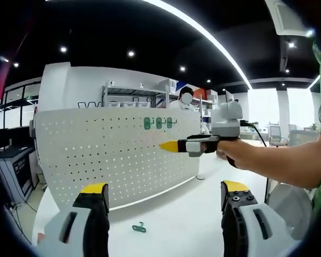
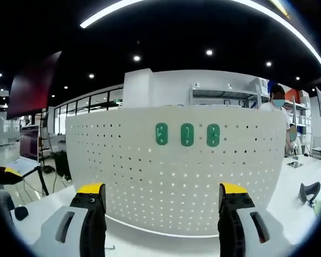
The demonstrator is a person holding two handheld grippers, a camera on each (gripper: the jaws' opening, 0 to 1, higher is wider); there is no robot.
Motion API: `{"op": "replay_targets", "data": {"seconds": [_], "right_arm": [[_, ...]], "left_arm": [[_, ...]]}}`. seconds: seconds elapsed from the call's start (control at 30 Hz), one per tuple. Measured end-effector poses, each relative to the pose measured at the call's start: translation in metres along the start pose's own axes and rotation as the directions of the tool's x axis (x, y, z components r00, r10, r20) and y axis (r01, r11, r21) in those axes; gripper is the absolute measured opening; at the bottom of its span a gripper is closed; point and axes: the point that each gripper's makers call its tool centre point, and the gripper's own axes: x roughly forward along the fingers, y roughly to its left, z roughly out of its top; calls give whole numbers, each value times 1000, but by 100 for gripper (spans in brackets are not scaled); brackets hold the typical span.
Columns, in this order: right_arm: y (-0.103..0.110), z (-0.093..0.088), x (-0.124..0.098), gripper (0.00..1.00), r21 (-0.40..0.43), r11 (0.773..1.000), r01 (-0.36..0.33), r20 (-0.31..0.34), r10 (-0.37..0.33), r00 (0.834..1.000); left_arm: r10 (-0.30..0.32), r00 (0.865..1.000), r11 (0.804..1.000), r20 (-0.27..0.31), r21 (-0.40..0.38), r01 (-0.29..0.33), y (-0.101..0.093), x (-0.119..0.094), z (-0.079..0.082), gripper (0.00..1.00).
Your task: Insert the hook assembly into the mounting plate slot until the hook locks in place.
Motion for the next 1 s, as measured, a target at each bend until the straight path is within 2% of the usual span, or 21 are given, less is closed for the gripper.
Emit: {"op": "replay_targets", "data": {"seconds": [0.6,0.8,1.0], "right_arm": [[16,-39,-44,86,-18,998,-64,-70,63,996],[18,-58,-48,85,-26,996,-89,-115,85,990],[19,-70,-42,84,-33,993,-110,-140,105,985]], "left_arm": [[46,996,999,-71,7,-45,1,3,-30,88],[56,995,998,-80,11,-55,-1,1,-33,87],[62,995,998,-82,17,-61,-3,1,-31,87]]}}
